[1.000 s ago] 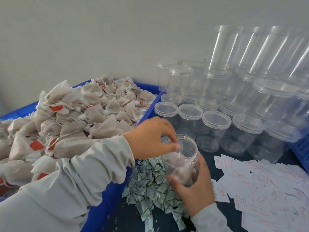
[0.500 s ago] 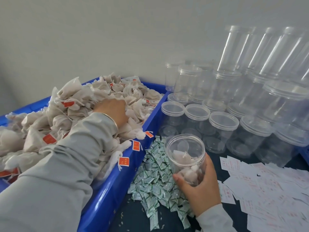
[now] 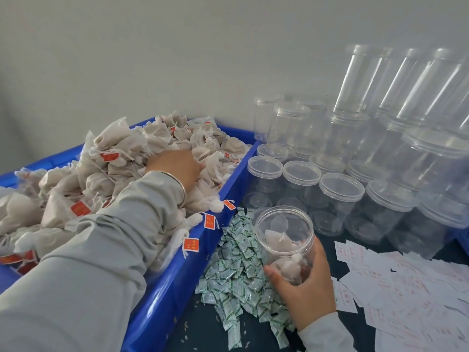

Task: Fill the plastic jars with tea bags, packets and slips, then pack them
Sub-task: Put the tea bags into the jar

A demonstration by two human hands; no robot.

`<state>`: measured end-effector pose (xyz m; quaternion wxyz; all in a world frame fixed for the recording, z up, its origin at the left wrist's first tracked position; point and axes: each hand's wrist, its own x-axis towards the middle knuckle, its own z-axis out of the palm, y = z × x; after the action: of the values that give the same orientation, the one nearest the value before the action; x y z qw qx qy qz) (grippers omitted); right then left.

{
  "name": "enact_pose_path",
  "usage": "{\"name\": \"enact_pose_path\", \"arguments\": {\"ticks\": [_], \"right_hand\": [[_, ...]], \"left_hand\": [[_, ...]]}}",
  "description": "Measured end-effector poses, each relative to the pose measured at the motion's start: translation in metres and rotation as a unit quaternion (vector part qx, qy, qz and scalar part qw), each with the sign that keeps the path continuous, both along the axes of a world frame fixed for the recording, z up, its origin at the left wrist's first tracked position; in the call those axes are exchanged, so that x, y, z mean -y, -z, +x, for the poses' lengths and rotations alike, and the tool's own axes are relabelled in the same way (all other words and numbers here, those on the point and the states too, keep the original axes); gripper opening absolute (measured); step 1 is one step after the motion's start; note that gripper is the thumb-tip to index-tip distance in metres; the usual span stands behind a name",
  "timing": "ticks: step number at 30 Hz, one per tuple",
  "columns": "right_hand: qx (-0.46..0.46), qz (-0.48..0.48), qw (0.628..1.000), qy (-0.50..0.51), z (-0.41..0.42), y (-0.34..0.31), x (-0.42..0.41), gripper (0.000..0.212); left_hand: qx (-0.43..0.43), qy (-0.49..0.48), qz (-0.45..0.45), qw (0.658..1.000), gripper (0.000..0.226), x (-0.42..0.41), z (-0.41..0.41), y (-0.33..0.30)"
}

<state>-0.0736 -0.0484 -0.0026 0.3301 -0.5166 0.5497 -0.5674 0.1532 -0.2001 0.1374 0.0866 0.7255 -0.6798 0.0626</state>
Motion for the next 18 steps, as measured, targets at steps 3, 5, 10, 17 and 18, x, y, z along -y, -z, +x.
{"name": "enact_pose_path", "arguments": {"ticks": [3,5,10,17,18], "right_hand": [[-0.002,-0.002,1.0,-0.001,0.0,0.0,0.0,0.104],[0.001,-0.002,1.0,0.0,0.0,0.0,0.0,0.104],[0.004,0.0,1.0,-0.003,-0.001,0.001,0.002,0.105],[0.009,0.005,1.0,-0.002,-0.001,0.003,0.002,0.106],[0.009,0.004,1.0,0.0,-0.001,0.003,0.002,0.106]], "left_hand": [[-0.011,0.002,-0.021,1.0,0.024,-0.001,0.002,0.0],[-0.067,0.003,-0.05,0.996,0.023,-0.003,0.003,-0.002],[-0.312,0.066,-0.193,0.928,0.016,-0.018,-0.006,-0.014],[-0.607,0.247,-0.003,0.755,0.023,-0.054,-0.049,-0.017],[-0.601,0.268,0.031,0.753,0.022,-0.058,-0.055,-0.013]]}}
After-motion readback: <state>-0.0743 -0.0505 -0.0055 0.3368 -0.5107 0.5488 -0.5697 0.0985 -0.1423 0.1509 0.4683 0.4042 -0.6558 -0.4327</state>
